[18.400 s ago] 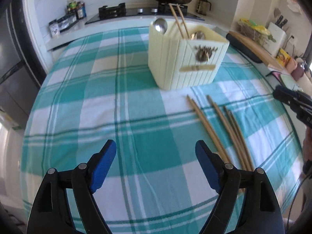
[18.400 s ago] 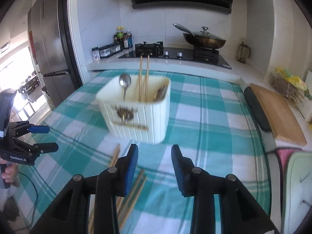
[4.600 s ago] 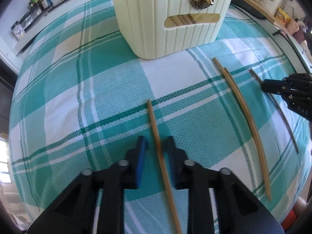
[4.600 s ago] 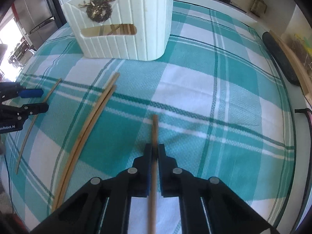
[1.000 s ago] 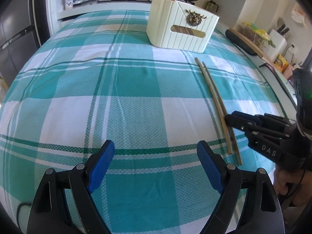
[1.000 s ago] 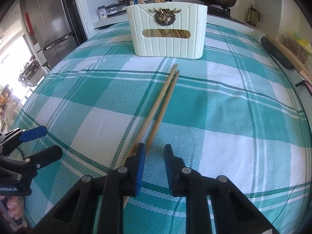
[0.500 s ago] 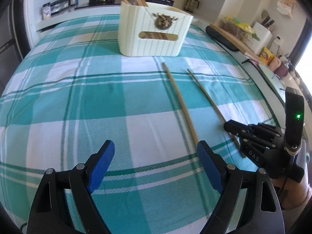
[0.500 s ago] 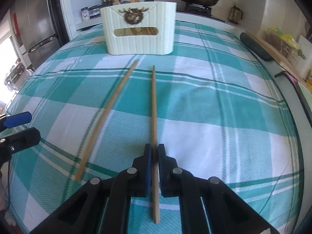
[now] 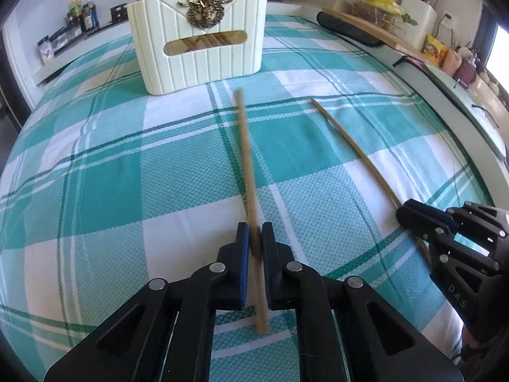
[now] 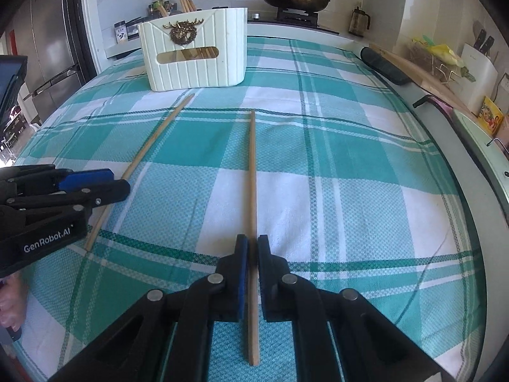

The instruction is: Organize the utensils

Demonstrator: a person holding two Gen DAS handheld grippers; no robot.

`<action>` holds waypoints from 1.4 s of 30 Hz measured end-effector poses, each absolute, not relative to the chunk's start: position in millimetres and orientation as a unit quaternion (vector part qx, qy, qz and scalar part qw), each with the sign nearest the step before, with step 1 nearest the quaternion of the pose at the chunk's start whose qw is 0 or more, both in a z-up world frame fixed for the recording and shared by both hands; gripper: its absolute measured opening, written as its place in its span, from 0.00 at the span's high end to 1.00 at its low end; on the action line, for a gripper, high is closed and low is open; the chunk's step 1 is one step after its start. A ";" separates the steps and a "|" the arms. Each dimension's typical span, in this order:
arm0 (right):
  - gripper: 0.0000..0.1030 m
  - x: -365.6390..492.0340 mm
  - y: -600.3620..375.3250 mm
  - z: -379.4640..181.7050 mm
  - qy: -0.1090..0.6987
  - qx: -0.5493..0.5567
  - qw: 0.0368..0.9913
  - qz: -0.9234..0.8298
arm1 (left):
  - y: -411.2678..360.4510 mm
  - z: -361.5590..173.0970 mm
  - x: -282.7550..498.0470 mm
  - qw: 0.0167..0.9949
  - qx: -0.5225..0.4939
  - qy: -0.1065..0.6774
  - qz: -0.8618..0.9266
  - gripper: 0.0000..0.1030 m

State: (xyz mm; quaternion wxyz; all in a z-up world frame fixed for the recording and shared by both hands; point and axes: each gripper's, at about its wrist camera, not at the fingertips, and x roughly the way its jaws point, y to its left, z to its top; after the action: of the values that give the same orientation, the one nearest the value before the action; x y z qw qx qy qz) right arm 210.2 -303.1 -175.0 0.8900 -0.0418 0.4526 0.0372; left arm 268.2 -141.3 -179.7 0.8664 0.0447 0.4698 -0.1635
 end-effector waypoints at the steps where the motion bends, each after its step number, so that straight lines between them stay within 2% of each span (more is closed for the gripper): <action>1: 0.94 210.7 -303.3 -175.3 0.452 -0.041 0.890 0.038 | -135.4 -179.9 267.7 0.868 0.037 0.471 -0.156 0.95; 14: 0.94 197.2 -323.0 -172.4 0.465 -0.025 0.885 0.016 | -22.5 -181.8 205.8 0.872 -0.003 0.485 -0.069 0.93; 15: 0.93 195.2 -324.1 -171.8 0.463 -0.018 0.886 0.021 | -20.1 -181.4 204.5 0.872 -0.004 0.485 -0.070 0.87; 16: 0.93 193.9 -324.6 -170.7 0.459 -0.012 0.888 0.025 | -17.6 -180.8 204.0 0.872 -0.008 0.484 -0.074 0.70; 17: 0.92 193.6 -324.7 -170.6 0.456 -0.009 0.889 0.031 | -16.7 -180.5 205.8 0.873 -0.012 0.482 -0.077 0.59; 18: 0.85 194.4 -324.0 -171.5 0.457 -0.010 0.889 0.035 | -16.2 -179.8 208.5 0.875 -0.015 0.478 -0.076 0.39; 19: 0.70 196.0 -323.8 -172.4 0.459 -0.010 0.888 0.036 | -17.0 -178.7 211.8 0.878 -0.015 0.473 -0.073 0.30; 21: 0.53 198.1 -324.3 -171.3 0.451 -0.008 0.892 0.033 | -18.8 -177.9 218.1 0.883 -0.006 0.463 -0.074 0.28; 26: 0.52 206.8 -322.0 -175.9 0.455 -0.026 0.890 0.039 | -16.3 -188.7 241.0 0.878 0.007 0.474 -0.062 0.27; 28: 0.49 209.9 -319.4 -176.5 0.454 -0.038 0.889 0.042 | -17.0 -190.4 245.6 0.882 0.018 0.468 -0.052 0.20; 34: 0.42 215.0 -322.3 -179.1 0.440 -0.036 0.896 0.054 | -17.0 -196.3 251.7 0.884 0.024 0.465 -0.047 0.06; 42: 0.41 215.9 -323.0 -179.6 0.438 -0.036 0.896 0.054 | -15.0 -198.7 249.6 0.888 0.018 0.458 -0.033 0.01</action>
State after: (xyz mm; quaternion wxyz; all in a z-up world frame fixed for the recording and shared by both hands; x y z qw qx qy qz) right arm 215.9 -323.1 -179.6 0.8964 -0.0364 0.4384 0.0540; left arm 249.6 -15.0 -198.7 0.8883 0.0175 0.4578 -0.0334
